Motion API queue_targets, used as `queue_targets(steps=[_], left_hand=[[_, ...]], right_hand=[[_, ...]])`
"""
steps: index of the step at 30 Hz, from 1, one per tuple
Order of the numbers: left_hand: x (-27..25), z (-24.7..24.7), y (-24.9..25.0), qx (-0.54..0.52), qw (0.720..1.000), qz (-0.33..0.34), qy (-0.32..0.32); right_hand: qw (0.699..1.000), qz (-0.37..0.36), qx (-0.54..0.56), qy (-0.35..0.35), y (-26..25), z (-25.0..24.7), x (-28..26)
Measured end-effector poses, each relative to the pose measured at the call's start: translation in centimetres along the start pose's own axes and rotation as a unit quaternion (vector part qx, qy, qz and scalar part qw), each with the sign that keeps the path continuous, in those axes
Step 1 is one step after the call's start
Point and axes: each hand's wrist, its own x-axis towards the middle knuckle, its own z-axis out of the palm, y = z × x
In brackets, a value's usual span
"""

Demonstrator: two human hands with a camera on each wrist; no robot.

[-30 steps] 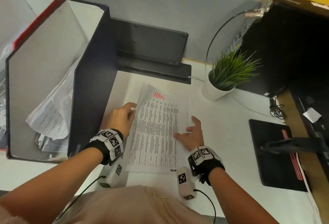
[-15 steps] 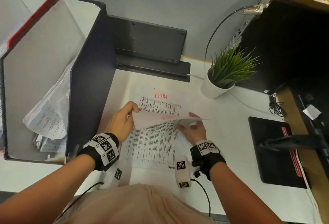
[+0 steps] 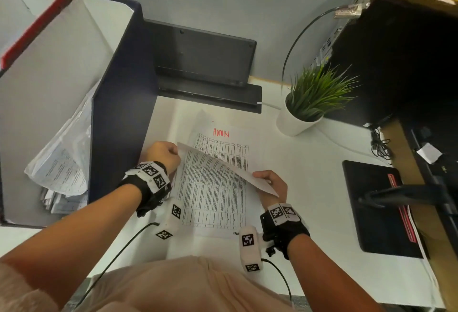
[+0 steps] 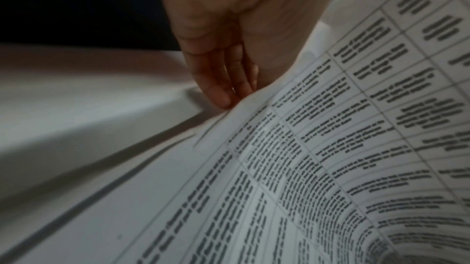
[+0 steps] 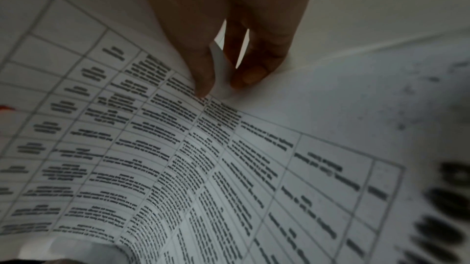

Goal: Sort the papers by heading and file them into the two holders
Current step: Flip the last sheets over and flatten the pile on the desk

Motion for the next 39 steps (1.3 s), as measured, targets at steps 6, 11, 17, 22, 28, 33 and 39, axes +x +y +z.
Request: queue_targets(steps=[6, 11, 17, 22, 28, 33, 39], left_hand=[[-1.8, -0.2, 0.9, 0.041, 0.995, 0.083, 0.037], [-2.7, -0.1, 0.1, -0.059, 0.974, 0.2, 0.094], [-2.7, 0.4, -0.6, -0.252, 0.962, 0.104, -0.012], [-1.5, -0.2, 0.0, -0.326, 0.94, 0.034, -0.097], [1.1, -0.4, -0.3, -0.283, 0.954, -0.06, -0.084], [1.5, -0.3, -1.2, -0.156, 0.982, -0.048, -0.094], [0.3, -0.1, -0.4, -0.087, 0.995, 0.011, -0.053]], right_hand=[[0.999, -0.032, 0.011, 0.029, -0.1, 0.8, -0.9], [0.998, -0.037, 0.036, 0.024, -0.4, 0.3, -0.6], [0.996, -0.078, 0.022, 0.043, 0.2, 0.5, -0.5], [0.996, -0.068, -0.065, -0.008, -0.2, 0.4, 0.2], [0.995, 0.004, 0.102, -0.004, 0.0, -0.1, -0.3], [0.982, 0.08, 0.173, -0.02, -0.8, -0.1, -0.7], [0.998, -0.025, 0.058, 0.02, 0.0, 0.2, -0.4]])
